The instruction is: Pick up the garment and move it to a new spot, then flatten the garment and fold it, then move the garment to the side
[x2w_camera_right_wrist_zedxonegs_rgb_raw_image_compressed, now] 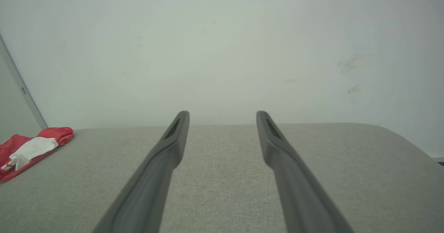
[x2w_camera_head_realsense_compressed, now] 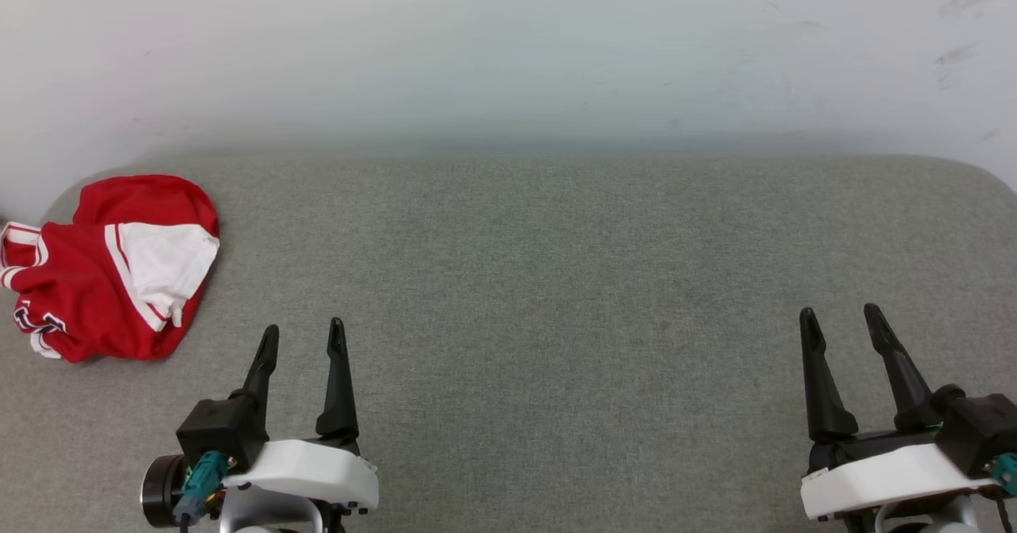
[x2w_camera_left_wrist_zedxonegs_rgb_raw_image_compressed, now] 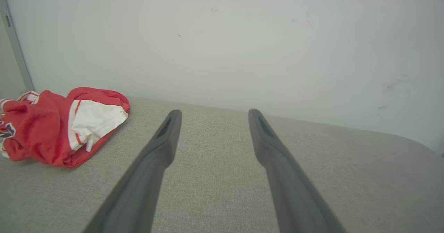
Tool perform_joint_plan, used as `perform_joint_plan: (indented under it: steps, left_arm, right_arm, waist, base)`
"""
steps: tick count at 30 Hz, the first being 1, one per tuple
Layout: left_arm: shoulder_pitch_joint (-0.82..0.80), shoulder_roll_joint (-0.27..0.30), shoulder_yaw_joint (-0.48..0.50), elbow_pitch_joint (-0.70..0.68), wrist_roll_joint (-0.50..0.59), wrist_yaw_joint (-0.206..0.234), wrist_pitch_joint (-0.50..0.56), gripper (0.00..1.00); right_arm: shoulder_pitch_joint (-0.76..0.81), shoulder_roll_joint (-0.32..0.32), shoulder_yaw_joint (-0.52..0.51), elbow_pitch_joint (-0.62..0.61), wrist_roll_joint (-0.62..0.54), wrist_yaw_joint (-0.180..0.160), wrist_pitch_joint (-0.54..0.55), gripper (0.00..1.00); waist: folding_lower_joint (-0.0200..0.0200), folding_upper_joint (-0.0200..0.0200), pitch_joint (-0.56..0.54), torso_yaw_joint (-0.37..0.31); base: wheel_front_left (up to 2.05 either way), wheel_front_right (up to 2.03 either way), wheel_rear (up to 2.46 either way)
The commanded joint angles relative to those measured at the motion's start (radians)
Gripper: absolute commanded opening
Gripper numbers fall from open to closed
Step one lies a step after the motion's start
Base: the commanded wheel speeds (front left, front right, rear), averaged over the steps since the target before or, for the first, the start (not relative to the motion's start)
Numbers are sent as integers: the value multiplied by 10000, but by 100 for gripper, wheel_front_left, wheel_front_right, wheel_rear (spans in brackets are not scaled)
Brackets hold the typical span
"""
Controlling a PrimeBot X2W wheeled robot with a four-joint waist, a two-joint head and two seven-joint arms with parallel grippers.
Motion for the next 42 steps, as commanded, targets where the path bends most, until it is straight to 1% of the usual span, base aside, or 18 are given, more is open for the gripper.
perform_joint_plan:
  steps: [1,11,20,32,42]
  left_arm:
    - [92,64,-28,-95,259,61,-106,100]
    - [141,48,-133,-157,1049,142,-300,100]
    - [174,-15,-175,-176,1715,172,-478,100]
    - [228,-137,-100,-243,2515,81,-692,100]
    - [255,-252,102,-139,2486,-63,-685,100]
  right_arm:
    - [61,23,8,-154,-284,-2,-103,100]
    - [87,27,-40,-250,-1038,-3,-311,100]
    - [141,30,-199,-291,-1422,-4,-477,100]
    - [218,33,-303,-186,-1201,-5,-690,100]
    - [258,34,-316,39,-684,-5,-686,100]
  waist:
    - [0,-1,1,7]
    - [0,-1,32,31]
    - [0,-1,78,45]
    - [0,-1,144,77]
    - [0,-1,150,66]
  base:
    - [0,0,0]
    - [0,0,0]
    - [0,0,0]
    - [0,0,0]
    - [0,0,0]
